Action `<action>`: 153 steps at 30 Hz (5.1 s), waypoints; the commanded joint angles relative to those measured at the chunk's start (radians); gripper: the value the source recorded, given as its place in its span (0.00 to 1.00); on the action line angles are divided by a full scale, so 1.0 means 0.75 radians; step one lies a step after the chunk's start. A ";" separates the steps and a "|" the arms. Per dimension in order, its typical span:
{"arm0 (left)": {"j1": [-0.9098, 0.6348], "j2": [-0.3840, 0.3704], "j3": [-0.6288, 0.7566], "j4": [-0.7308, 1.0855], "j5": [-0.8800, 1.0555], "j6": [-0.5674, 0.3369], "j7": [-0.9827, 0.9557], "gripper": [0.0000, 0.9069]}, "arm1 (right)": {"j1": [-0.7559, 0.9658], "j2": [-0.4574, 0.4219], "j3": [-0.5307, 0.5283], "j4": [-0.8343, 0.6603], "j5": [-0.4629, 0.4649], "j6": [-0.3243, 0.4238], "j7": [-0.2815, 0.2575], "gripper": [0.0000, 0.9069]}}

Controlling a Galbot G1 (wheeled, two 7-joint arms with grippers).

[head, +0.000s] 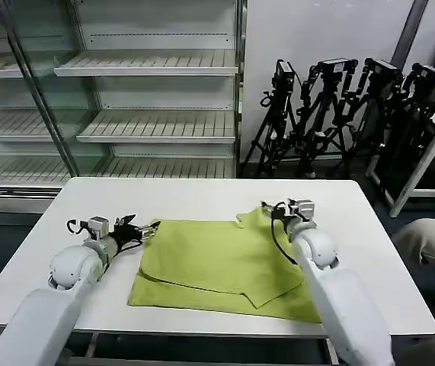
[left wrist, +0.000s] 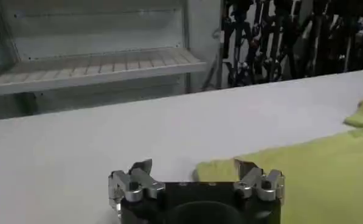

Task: Fold and organize the clothes.

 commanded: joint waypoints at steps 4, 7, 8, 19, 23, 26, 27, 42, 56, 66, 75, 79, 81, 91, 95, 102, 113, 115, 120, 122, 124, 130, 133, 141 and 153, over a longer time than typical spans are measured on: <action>-0.111 -0.026 0.044 0.165 0.012 0.005 0.056 1.00 | 0.133 0.117 -0.053 -0.262 -0.022 0.000 0.014 1.00; -0.109 -0.035 0.047 0.174 0.026 0.005 0.056 0.89 | 0.121 0.110 -0.052 -0.259 -0.020 -0.001 0.018 0.12; -0.108 -0.037 0.048 0.175 0.030 0.006 0.053 0.13 | 0.118 0.108 -0.050 -0.257 -0.011 -0.001 0.019 0.00; -0.092 -0.047 0.055 0.181 0.042 0.007 0.063 0.02 | 0.102 0.098 -0.048 -0.244 0.049 -0.004 0.045 0.00; -0.089 -0.049 0.055 0.177 0.042 0.007 0.071 0.02 | 0.101 0.099 -0.047 -0.239 0.050 -0.003 0.047 0.00; -0.087 -0.050 0.055 0.169 0.041 0.006 0.072 0.02 | 0.100 0.099 -0.045 -0.229 0.049 -0.002 0.046 0.00; -0.086 -0.051 0.054 0.168 0.040 0.006 0.073 0.02 | 0.100 0.099 -0.044 -0.228 0.049 -0.002 0.045 0.00; 0.019 -0.007 0.005 -0.071 -0.056 -0.019 -0.026 0.01 | -0.061 -0.078 -0.064 0.206 0.113 -0.002 0.057 0.00; 0.349 0.062 -0.134 -0.365 -0.059 -0.022 -0.060 0.01 | -0.446 -0.266 0.064 0.657 0.172 -0.002 0.069 0.00; 0.480 0.070 -0.215 -0.490 -0.048 -0.008 -0.073 0.01 | -0.663 -0.297 0.125 0.822 0.162 -0.001 0.051 0.00; 0.570 0.073 -0.247 -0.576 0.002 0.006 -0.084 0.01 | -0.740 -0.309 0.156 0.882 0.126 -0.001 0.057 0.00; 0.587 0.066 -0.250 -0.574 0.018 0.006 -0.099 0.02 | -0.761 -0.312 0.167 0.900 0.103 -0.002 0.056 0.00; 0.603 0.069 -0.253 -0.581 0.019 0.007 -0.098 0.01 | -0.768 -0.313 0.172 0.900 0.099 -0.002 0.057 0.00; 0.639 0.075 -0.230 -0.606 0.085 0.007 -0.101 1.00 | -0.806 -0.320 0.175 0.899 0.072 -0.003 0.046 1.00; 0.639 0.060 -0.241 -0.629 0.072 0.005 -0.128 1.00 | -0.819 -0.321 0.193 0.907 0.060 -0.002 0.031 1.00; 0.659 0.021 -0.233 -0.734 -0.147 0.006 -0.446 1.00 | -0.868 -0.336 0.281 0.979 0.058 0.000 0.023 1.00; 0.729 -0.094 -0.114 -0.692 -0.224 -0.023 -0.763 1.00 | -0.968 -0.315 0.314 1.042 0.008 0.001 0.009 1.00; 0.717 -0.103 -0.106 -0.671 -0.245 -0.053 -0.788 0.01 | -0.967 -0.309 0.311 1.040 0.002 0.001 0.009 1.00; 0.721 -0.124 -0.097 -0.670 -0.302 -0.058 -0.794 0.01 | -0.973 -0.304 0.316 1.037 -0.016 0.001 0.010 1.00; 0.718 -0.126 -0.094 -0.665 -0.304 -0.056 -0.791 0.01 | -0.974 -0.307 0.319 1.038 -0.015 0.001 0.011 1.00; 0.710 -0.130 -0.092 -0.656 -0.311 -0.050 -0.791 0.01 | -0.975 -0.310 0.321 1.040 -0.016 0.001 0.012 1.00; 0.689 -0.145 -0.080 -0.631 -0.310 -0.053 -0.791 0.02 | -0.980 -0.309 0.322 1.036 -0.019 0.001 0.015 1.00; 0.692 -0.144 -0.072 -0.644 -0.302 -0.050 -0.787 0.01 | -0.979 -0.307 0.320 1.038 -0.020 0.001 0.017 1.00; 0.679 -0.144 -0.051 -0.641 -0.180 -0.092 -0.755 0.01 | -0.971 -0.302 0.312 1.041 -0.018 0.000 0.023 1.00; 0.723 0.182 -0.630 -0.530 0.054 -0.052 -0.592 0.00 | -0.958 -0.337 0.339 1.048 -0.010 0.001 0.025 1.00</action>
